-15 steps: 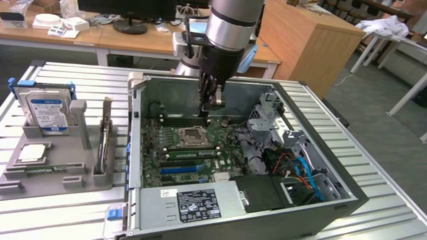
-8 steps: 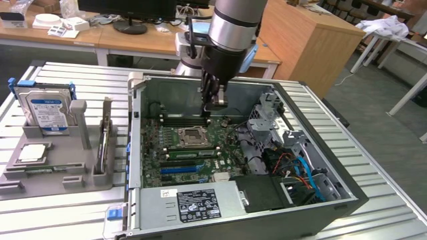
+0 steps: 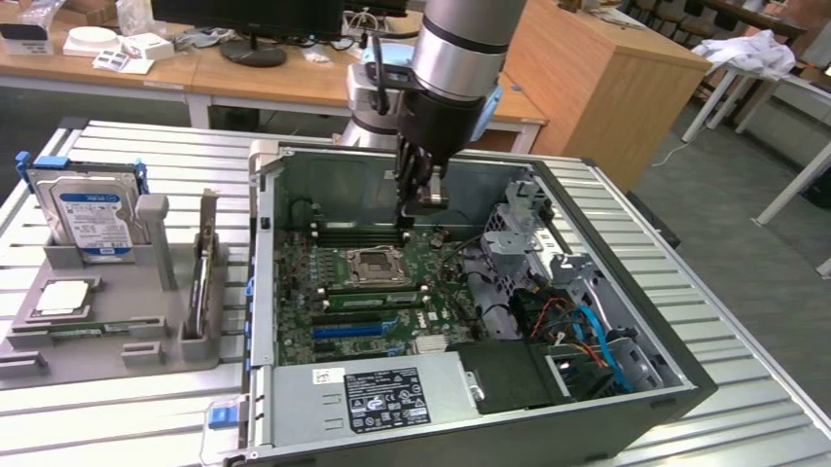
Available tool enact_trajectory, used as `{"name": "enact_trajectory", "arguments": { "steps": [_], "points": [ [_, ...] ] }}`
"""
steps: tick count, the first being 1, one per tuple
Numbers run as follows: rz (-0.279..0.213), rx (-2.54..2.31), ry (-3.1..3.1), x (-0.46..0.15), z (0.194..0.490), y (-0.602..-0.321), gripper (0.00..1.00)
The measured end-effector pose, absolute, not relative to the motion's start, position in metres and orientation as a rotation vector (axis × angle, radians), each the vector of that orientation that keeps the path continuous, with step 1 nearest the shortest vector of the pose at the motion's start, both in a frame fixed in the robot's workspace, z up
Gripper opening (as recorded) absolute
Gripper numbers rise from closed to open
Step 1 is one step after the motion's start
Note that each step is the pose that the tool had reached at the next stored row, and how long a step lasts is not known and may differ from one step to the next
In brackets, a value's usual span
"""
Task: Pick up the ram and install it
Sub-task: 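Press down the ram until it locks into place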
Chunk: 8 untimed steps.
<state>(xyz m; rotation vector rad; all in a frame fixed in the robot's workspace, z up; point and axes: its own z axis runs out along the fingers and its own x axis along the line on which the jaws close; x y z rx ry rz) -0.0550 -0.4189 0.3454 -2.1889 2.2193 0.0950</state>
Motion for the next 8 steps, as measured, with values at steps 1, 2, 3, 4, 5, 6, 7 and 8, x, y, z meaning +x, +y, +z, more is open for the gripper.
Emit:
{"name": "enact_trajectory", "arguments": {
  "steps": [1,2,3,4,5,6,7,8],
  "points": [
    [0.095,-2.189,2.219,-0.0545,0.3454,-0.4189,0.11],
    [0.095,-2.189,2.219,-0.054,0.3454,-0.4189,0.11],
    [0.095,-2.189,2.219,-0.0535,0.3454,-0.4189,0.11],
    [0.095,-2.189,2.219,-0.0529,0.3454,-0.4189,0.11],
    [0.095,-2.189,2.219,-0.0523,0.3454,-0.4189,0.11],
    [0.095,-2.189,2.219,-0.0518,0.3453,-0.4189,0.11],
    [0.095,-2.189,2.219,-0.0513,0.3453,-0.4189,0.11],
    [0.095,-2.189,2.219,-0.0508,0.3454,-0.4189,0.11]
  ]
}}
